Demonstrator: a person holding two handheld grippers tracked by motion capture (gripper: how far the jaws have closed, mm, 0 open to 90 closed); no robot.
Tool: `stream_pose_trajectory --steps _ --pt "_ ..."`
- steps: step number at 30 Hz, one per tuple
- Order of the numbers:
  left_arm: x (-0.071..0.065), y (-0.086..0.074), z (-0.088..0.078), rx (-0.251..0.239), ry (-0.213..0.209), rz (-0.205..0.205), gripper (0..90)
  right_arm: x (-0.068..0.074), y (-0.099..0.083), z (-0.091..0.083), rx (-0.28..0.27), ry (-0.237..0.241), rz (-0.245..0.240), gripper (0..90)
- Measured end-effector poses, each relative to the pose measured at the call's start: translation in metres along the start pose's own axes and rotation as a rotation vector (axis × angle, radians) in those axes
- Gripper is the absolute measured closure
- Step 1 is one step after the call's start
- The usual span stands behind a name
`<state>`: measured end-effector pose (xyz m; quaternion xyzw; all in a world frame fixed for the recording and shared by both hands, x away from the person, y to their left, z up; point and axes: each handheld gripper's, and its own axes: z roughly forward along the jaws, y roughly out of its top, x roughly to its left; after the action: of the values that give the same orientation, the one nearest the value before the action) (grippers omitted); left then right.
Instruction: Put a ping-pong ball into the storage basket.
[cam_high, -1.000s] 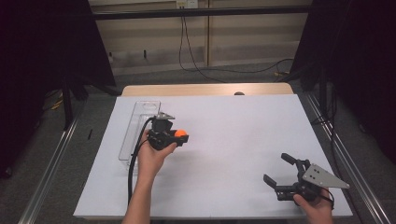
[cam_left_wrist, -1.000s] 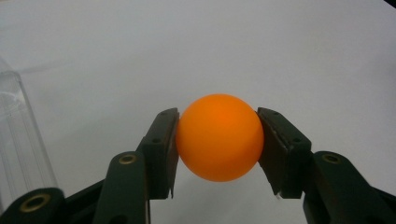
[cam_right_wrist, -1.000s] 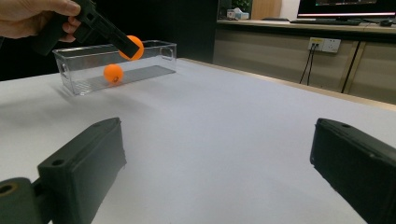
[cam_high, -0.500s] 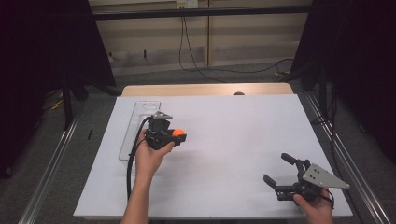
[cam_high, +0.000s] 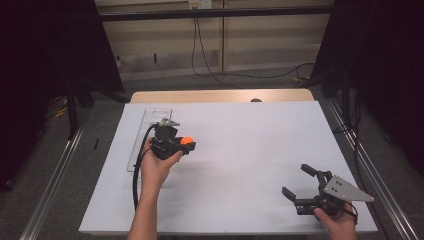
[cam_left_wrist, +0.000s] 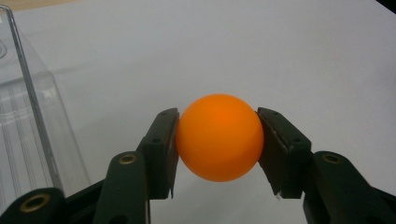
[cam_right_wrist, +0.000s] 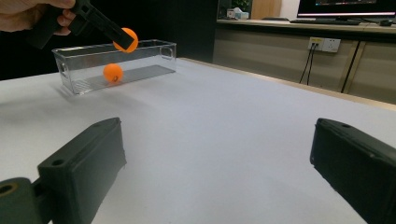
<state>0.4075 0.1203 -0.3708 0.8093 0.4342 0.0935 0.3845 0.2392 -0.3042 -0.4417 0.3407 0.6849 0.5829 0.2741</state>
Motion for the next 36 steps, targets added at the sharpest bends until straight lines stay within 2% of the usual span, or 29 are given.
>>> stream_pose_trajectory --steps 9,16,25,30,36 --pt "0.004 -0.001 -0.004 -0.015 0.01 -0.021 50.9 0.0 0.0 0.0 0.002 0.002 -0.001 2.7" --pt "0.008 -0.001 -0.009 -0.015 0.013 -0.012 50.9 0.0 0.0 0.0 0.0 -0.001 -0.001 2.7" --pt "0.01 -0.001 -0.012 -0.03 0.025 -0.025 50.9 0.0 0.0 0.0 0.004 0.001 0.001 2.7" --pt "0.013 -0.002 -0.014 -0.023 0.037 -0.009 50.9 0.0 0.0 0.0 0.001 0.0 0.0 2.7" --pt "0.014 -0.002 -0.015 -0.032 0.037 -0.017 50.9 0.0 0.0 0.0 0.001 0.0 0.001 2.8"
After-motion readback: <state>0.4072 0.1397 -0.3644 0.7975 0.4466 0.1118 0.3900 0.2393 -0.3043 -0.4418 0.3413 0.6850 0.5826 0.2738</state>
